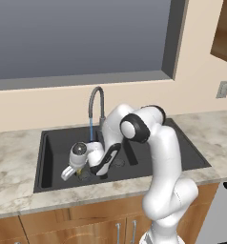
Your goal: Soak the sponge with water for a few seconds and then drop it inside the sink.
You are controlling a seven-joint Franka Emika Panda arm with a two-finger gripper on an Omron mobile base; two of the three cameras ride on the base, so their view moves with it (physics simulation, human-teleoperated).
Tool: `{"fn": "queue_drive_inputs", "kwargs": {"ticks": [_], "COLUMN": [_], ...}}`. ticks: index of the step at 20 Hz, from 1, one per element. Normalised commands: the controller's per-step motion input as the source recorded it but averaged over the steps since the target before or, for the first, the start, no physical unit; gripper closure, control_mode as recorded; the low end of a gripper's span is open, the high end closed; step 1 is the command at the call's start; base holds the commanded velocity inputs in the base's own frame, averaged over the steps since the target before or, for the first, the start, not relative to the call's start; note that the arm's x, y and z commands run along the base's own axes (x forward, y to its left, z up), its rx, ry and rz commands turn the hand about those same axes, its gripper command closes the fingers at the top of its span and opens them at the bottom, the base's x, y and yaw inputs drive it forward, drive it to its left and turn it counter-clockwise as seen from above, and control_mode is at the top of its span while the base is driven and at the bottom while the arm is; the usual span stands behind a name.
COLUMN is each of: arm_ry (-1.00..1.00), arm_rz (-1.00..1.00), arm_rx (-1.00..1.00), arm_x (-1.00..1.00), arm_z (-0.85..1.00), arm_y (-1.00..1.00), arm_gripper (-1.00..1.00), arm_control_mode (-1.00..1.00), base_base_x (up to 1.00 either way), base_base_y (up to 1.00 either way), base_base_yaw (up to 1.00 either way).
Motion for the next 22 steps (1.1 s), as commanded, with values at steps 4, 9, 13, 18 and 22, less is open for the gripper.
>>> {"fn": "queue_drive_inputs", "kwargs": {"ticks": [4, 9, 13, 18, 22], "arm_ry": [0.0, 0.0, 0.0, 0.0, 0.0], "arm_rz": [0.0, 0.0, 0.0, 0.0, 0.0], "arm_rx": [0.0, 0.0, 0.0, 0.0, 0.0], "arm_x": [0.0, 0.0, 0.04, 0.02, -0.07], "arm_z": [-0.01, 0.0, 0.0, 0.23, 0.74], "arm_y": [0.0, 0.0, 0.0, 0.0, 0.0], "arm_gripper": [1.0, -1.0, -1.0, -1.0, -1.0], "arm_control_mode": [-1.0, -1.0, -1.0, -1.0, -1.0], "base_base_x": [0.0, 0.0, 0.0, 0.0, 0.0], "base_base_y": [0.0, 0.0, 0.0, 0.0, 0.0], "base_base_yaw": [0.0, 0.0, 0.0, 0.0, 0.0]}}
